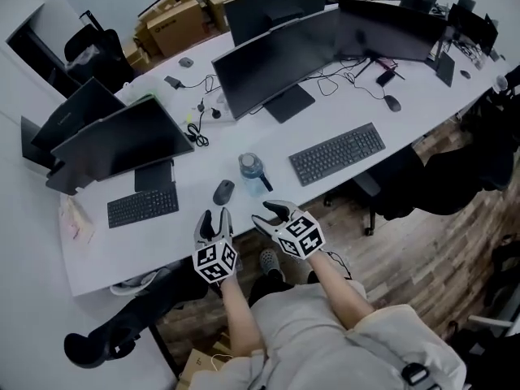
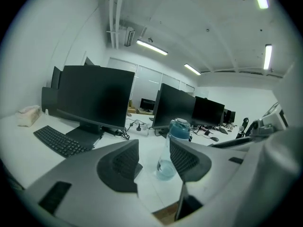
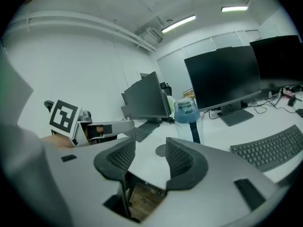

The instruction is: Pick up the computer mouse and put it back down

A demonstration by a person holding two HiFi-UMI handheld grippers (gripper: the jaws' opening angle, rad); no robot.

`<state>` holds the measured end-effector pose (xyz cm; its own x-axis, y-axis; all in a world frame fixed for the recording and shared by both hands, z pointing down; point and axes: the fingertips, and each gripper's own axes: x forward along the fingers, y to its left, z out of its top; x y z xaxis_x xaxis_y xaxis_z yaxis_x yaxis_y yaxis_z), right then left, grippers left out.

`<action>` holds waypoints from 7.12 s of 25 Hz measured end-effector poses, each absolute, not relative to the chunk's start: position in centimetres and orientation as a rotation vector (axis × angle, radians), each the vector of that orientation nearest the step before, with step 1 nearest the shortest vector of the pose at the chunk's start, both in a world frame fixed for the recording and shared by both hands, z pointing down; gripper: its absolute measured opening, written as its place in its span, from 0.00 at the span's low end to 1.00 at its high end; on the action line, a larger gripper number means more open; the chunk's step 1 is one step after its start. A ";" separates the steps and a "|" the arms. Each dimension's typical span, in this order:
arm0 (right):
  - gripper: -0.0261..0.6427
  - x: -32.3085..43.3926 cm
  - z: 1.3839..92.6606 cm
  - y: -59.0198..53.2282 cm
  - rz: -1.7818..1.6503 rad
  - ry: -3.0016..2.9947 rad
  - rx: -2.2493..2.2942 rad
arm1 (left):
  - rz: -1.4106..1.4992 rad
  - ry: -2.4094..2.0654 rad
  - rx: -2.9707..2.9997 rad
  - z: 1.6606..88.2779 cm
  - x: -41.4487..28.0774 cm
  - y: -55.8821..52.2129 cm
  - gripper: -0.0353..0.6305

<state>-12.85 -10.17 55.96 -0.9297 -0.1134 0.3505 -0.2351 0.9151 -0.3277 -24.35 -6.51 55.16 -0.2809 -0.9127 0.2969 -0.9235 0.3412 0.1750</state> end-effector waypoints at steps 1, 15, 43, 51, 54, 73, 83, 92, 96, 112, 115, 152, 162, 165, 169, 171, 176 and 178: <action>0.35 -13.8 55.8 -10.6 0.514 -2.751 0.258 | 0.048 -2.262 1.635 55.2 -25.2 -7.4 0.37; 0.34 -22.9 56.8 -15.6 0.511 -2.727 0.359 | 0.300 -2.020 1.767 62.7 -31.7 -14.8 0.37; 0.35 -24.0 63.1 -11.4 0.477 -2.557 0.437 | 0.537 -1.677 1.948 72.2 -32.5 -18.1 0.44; 0.35 -24.4 63.5 -11.4 0.475 -2.543 0.426 | 0.510 -1.658 1.894 74.1 -33.7 -19.3 0.50; 0.35 -24.4 63.7 -11.3 0.493 -2.543 0.424 | 0.539 -1.633 1.894 74.8 -33.5 -19.4 0.51; 0.34 -23.5 64.8 -10.7 0.547 -2.533 0.452 | 0.753 -1.647 1.813 80.2 -32.9 -19.1 0.51; 0.32 -22.6 65.2 -10.6 0.618 -2.533 0.477 | 0.755 -1.647 1.828 80.3 -32.7 -19.6 0.51; 0.32 -24.5 63.7 -10.7 0.596 -2.587 0.412 | 0.750 -1.656 1.799 79.7 -32.5 -19.5 0.50; 0.32 -24.6 63.6 -10.5 0.592 -2.589 0.390 | 0.748 -1.652 1.790 79.6 -32.5 -19.1 0.50; 0.30 -25.0 64.5 -10.3 0.587 -2.564 0.370 | 0.622 -1.718 1.820 77.7 -33.8 -17.9 0.50; 0.30 -25.7 64.4 -9.9 0.577 -2.569 0.354 | 0.600 -1.730 1.832 76.8 -34.0 -17.5 0.50; 0.10 -31.7 61.7 -9.3 0.485 -2.706 0.288 | 0.205 -2.199 1.850 57.5 -39.2 -8.7 0.50; 0.05 -33.1 61.3 -8.3 0.446 -2.698 0.202 | 0.181 -2.249 1.811 56.8 -40.4 -7.7 0.50; 0.05 -33.1 61.6 -8.0 0.452 -2.679 0.176 | 0.196 -2.263 1.783 56.9 -40.5 -7.5 0.50; 0.05 -33.0 61.7 -7.8 0.459 -2.672 0.162 | 0.193 -2.271 1.768 56.9 -40.5 -7.3 0.50; 0.05 -32.8 61.8 -8.0 0.457 -2.673 0.167 | 0.192 -2.268 1.765 57.1 -40.5 -7.4 0.50; 0.05 -31.7 61.9 -8.1 0.359 -2.669 0.187 | 0.212 -2.253 1.742 58.2 -40.6 -7.8 0.50; 0.05 -30.9 61.6 -8.3 0.320 -2.671 0.191 | 0.207 -2.248 1.743 58.4 -40.5 -8.4 0.50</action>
<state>-30.93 -8.33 61.63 -0.8931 -0.0825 0.4422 -0.1847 0.9636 -0.1933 -40.54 -8.36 58.44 -0.2272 -0.9226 0.3118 -0.9640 0.2584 0.0621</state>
